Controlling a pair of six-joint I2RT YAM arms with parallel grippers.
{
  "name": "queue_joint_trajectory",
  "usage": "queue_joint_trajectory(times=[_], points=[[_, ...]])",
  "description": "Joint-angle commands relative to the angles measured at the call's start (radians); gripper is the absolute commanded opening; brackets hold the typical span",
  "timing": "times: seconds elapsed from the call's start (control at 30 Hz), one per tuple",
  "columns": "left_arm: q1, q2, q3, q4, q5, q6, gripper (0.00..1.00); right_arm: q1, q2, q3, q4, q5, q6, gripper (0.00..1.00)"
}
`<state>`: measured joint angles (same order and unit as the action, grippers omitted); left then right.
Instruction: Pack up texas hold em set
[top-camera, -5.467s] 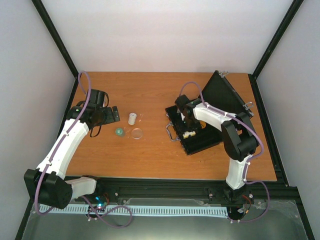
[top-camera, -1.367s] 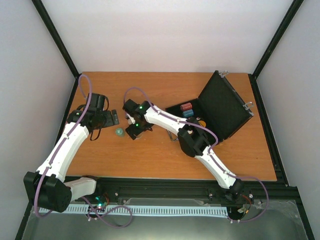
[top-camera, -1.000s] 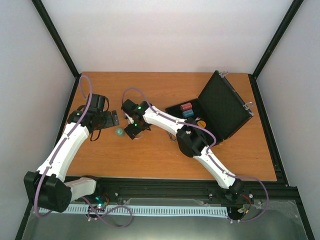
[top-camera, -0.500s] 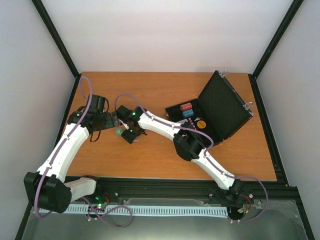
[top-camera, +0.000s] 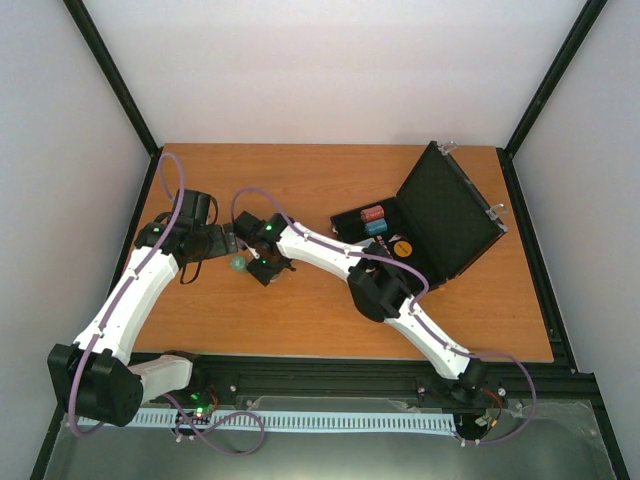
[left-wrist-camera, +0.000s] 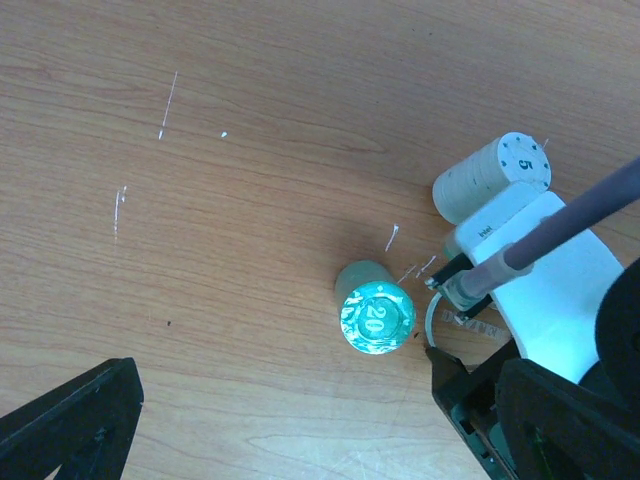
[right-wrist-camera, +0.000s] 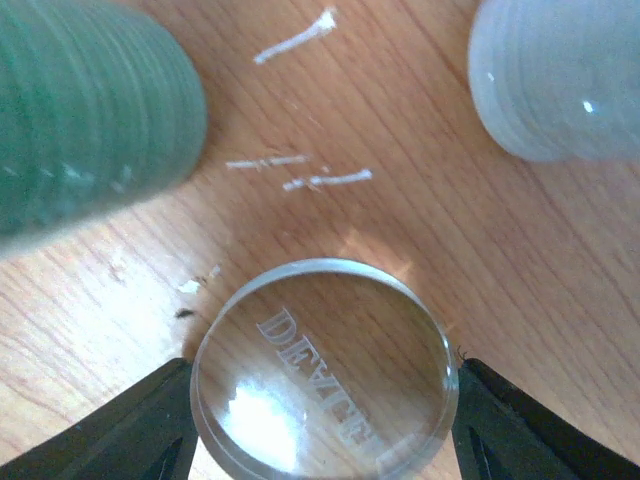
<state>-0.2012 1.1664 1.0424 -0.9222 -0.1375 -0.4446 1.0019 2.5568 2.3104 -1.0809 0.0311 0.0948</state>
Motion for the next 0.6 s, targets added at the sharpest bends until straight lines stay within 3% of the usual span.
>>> queue_joint_trajectory(times=[0.0, 0.17, 0.57], points=[[0.002, -0.013, 0.007, 0.014, 0.001, 0.006, 1.00, -0.017, -0.022, -0.084, -0.077, 0.086, 0.011, 0.68], [0.002, -0.006, 0.007, 0.019, 0.005, 0.003, 1.00, -0.025, -0.125, -0.120, -0.074, 0.117, 0.002, 0.68], [0.002, 0.001, -0.001, 0.023, 0.010, 0.000, 1.00, -0.100, -0.389, -0.376, -0.052, 0.148, 0.056, 0.68]])
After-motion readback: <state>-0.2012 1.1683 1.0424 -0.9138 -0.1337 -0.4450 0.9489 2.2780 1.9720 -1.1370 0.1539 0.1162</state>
